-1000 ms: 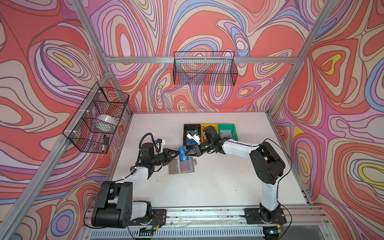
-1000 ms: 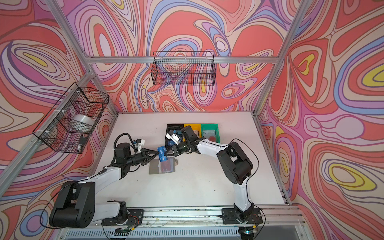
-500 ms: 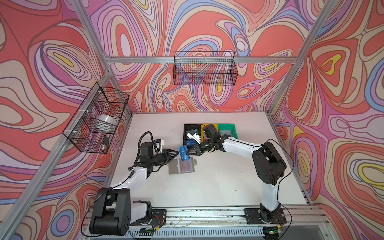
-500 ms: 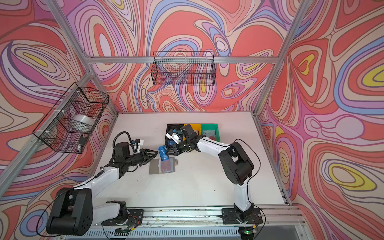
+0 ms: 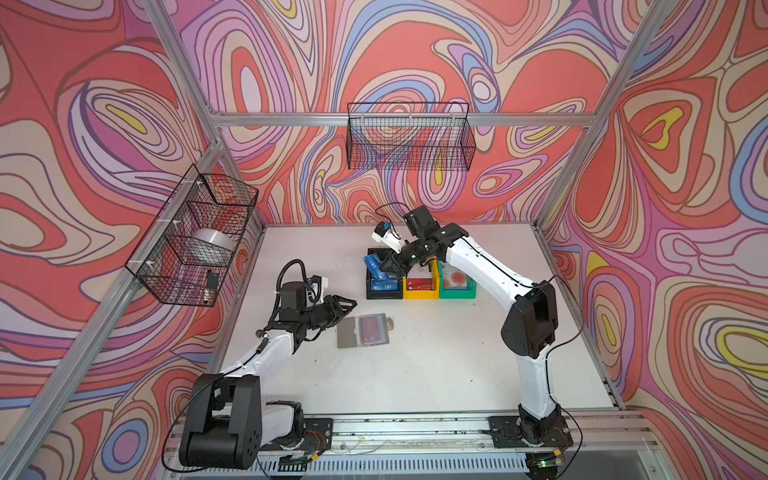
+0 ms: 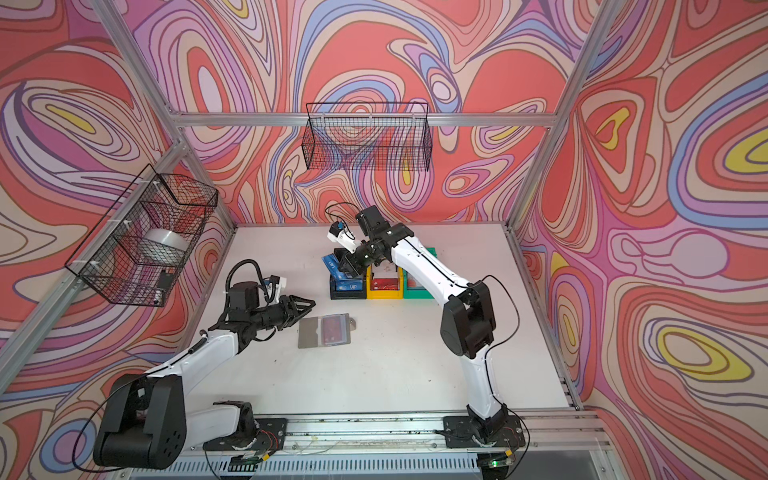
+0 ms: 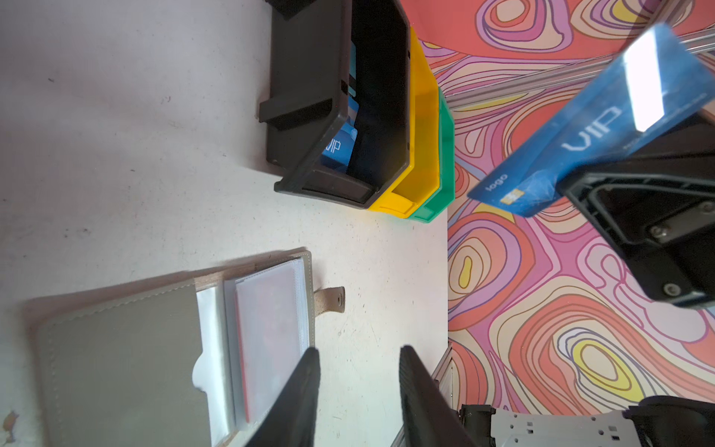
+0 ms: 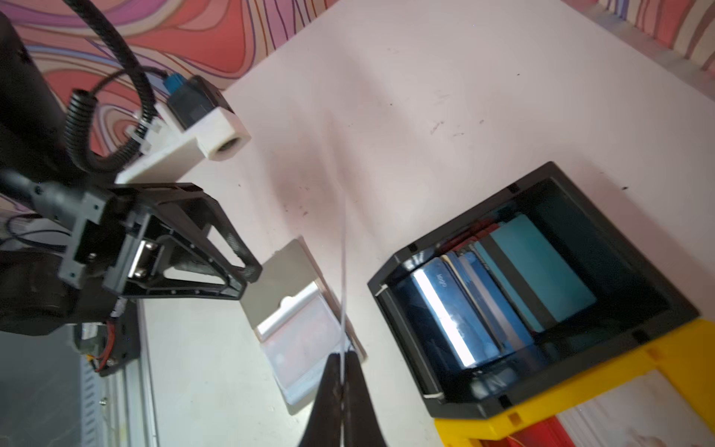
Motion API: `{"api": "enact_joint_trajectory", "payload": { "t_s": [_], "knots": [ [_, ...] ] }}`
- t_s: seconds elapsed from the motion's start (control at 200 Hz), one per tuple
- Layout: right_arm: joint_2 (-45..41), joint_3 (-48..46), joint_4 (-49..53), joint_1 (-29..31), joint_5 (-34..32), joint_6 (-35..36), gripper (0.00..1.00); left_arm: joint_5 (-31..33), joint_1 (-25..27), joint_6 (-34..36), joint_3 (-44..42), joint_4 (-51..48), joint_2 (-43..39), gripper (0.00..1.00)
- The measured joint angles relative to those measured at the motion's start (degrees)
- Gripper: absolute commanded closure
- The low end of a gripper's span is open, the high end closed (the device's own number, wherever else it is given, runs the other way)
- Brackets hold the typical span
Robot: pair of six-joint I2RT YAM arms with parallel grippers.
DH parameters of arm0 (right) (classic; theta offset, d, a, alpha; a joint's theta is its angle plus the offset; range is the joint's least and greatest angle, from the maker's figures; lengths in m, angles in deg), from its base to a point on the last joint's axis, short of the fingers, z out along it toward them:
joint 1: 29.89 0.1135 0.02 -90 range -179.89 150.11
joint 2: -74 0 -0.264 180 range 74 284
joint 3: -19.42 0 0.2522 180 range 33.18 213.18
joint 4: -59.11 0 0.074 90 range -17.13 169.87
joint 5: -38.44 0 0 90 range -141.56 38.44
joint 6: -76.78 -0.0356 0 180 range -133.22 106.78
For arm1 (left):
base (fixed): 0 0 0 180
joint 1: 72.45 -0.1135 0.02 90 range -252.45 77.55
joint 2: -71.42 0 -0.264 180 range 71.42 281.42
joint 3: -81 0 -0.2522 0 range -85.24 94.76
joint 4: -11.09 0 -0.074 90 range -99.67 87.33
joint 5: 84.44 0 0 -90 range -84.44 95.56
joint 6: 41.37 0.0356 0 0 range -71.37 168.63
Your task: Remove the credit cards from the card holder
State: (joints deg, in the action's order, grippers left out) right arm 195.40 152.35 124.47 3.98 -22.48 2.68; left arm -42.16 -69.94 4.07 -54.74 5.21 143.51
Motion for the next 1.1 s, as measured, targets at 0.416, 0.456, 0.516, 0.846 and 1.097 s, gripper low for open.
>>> {"api": "enact_joint_trajectory", "payload": {
  "t_s": [0.416, 0.456, 0.516, 0.846, 1.097],
  "knots": [
    [4.13, 6.1, 9.11, -0.04, -10.69, 10.86, 1.0, 0.02, 0.0, -0.02, 0.0, 0.02, 0.44, 0.63],
    [4.13, 6.08, 9.31, -0.07, -10.86, 10.36, 1.0, 0.02, 0.0, -0.02, 0.0, 0.04, 0.44, 0.63],
    [4.13, 5.75, 9.01, -0.15, -10.84, 8.85, 1.0, 0.02, 0.0, -0.04, 0.0, 0.07, 0.44, 0.62],
    [-2.45, -13.99, -6.05, -0.59, -2.82, -12.52, 1.0, -0.09, 0.0, -3.52, -0.59, 7.02, 1.77, 0.61],
    [-10.97, -23.91, -24.0, -0.96, 5.05, -30.99, 1.0, -0.48, 0.02, -10.6, -3.5, 22.8, 6.62, 0.61]
  ]
}}
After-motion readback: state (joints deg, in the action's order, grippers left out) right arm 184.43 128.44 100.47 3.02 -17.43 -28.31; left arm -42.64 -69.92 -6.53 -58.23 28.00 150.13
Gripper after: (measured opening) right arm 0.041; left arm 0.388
